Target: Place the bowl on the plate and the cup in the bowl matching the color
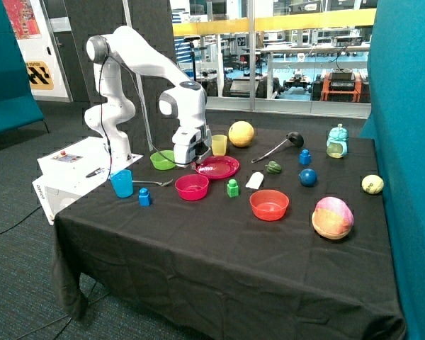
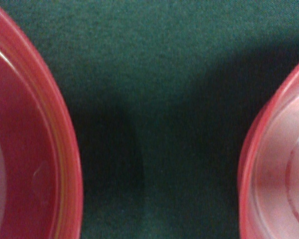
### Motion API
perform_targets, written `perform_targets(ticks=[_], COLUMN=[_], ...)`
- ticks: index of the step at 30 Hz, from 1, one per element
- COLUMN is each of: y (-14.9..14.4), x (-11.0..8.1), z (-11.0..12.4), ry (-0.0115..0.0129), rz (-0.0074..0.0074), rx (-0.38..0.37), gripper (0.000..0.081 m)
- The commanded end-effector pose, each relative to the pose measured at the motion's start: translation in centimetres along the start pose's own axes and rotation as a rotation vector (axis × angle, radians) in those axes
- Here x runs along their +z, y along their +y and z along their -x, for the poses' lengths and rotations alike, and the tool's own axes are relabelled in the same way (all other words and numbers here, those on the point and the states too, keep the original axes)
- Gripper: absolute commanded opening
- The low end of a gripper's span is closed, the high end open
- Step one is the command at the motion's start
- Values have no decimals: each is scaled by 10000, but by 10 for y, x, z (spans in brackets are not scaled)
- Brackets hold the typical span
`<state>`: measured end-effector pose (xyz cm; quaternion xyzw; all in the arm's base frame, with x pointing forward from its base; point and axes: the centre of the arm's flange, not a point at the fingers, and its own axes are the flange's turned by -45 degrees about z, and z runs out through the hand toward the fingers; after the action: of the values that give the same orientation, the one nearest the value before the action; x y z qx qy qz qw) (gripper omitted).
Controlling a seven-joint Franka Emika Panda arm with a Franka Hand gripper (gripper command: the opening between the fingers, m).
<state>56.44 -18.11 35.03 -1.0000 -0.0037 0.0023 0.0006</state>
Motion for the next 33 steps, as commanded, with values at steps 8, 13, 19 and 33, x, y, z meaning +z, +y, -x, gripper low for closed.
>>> perform_targets(ticks=[8,13,19,33], y=[-7,-13,-14,-2], x=[15,21,23,12], z=[10,13,13,14], ry=[47,47,47,47], rz=[12,12,12,12], rx=[-136,-179,-209,-128], gripper=[275,343,467,614])
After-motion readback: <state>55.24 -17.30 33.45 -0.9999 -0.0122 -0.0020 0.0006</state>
